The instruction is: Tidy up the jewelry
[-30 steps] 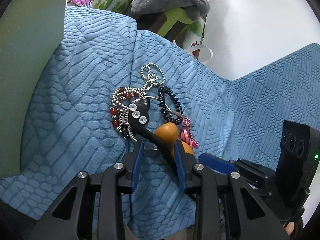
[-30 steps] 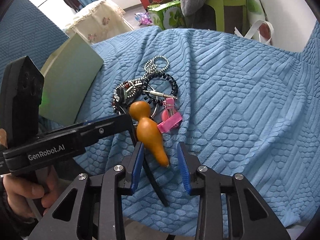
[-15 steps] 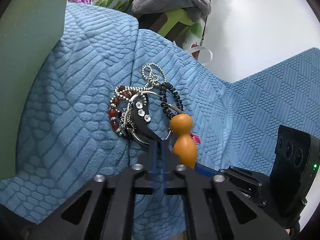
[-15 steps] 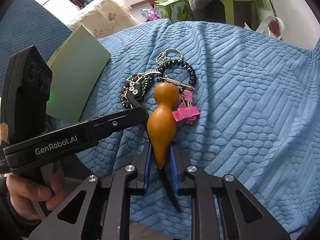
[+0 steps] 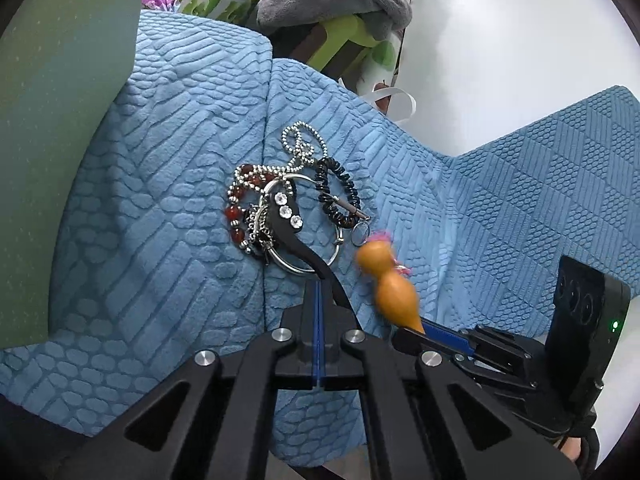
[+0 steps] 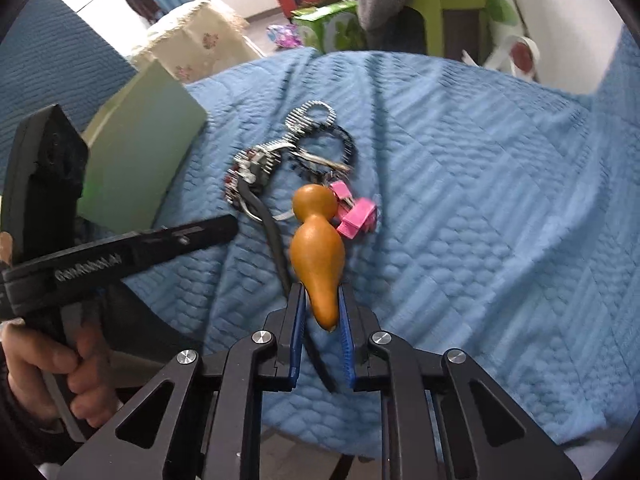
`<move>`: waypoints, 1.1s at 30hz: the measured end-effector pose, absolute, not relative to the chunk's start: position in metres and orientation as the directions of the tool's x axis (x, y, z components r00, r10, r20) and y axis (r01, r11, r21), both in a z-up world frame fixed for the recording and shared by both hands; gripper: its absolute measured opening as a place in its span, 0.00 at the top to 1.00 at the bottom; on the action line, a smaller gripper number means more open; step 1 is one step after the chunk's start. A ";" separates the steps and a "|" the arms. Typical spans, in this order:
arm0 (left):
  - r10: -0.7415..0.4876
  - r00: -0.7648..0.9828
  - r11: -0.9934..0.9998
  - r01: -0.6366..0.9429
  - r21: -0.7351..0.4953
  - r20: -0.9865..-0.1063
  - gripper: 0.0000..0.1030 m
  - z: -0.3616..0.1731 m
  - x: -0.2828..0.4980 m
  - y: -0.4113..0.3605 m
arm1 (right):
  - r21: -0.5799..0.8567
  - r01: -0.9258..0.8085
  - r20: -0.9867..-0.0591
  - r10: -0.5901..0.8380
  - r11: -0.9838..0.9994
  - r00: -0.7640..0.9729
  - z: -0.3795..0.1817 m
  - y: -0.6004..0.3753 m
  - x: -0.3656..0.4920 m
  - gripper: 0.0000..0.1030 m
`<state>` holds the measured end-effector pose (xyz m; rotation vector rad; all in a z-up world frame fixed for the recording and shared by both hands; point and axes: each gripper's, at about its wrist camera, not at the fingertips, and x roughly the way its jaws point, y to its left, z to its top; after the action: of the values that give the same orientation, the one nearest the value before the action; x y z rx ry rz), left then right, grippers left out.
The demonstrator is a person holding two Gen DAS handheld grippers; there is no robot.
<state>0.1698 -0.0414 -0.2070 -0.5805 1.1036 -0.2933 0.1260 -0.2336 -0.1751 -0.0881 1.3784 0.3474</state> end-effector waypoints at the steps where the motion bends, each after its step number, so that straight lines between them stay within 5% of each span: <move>1: -0.501 0.429 0.816 -0.055 -0.575 -0.751 1.00 -0.207 0.170 -0.043 | 0.125 -0.285 -0.972 0.175 0.950 0.159 -0.173 -0.236 0.124 0.87; 3: -0.489 0.430 0.825 -0.055 -0.563 -0.759 0.98 -0.207 0.169 -0.044 | 0.103 -0.269 -0.974 0.152 0.958 0.168 -0.172 -0.241 0.122 0.87; 7: -0.500 0.424 0.817 -0.060 -0.574 -0.755 0.63 -0.209 0.169 -0.050 | 0.060 -0.239 -0.980 0.103 0.969 0.169 -0.173 -0.251 0.120 0.87; 13: -0.480 0.421 0.839 -0.035 -0.543 -0.769 0.63 -0.206 0.172 -0.065 | 0.050 -0.227 -0.984 0.087 0.973 0.154 -0.175 -0.256 0.117 0.86; 16: -0.458 0.416 0.850 -0.056 -0.525 -0.786 0.63 -0.210 0.174 -0.072 | 0.052 -0.212 -0.984 0.086 0.976 0.156 -0.173 -0.258 0.118 0.65; 33: -0.113 0.477 0.973 -0.124 -0.194 -0.871 0.76 -0.211 0.179 -0.114 | 0.131 -0.130 -0.957 0.160 0.983 0.242 -0.152 -0.284 0.128 0.65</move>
<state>0.1787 -0.1140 -0.2112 -0.2443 1.0762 0.0066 0.1277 -0.2837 -0.1515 0.0259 1.3113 0.1984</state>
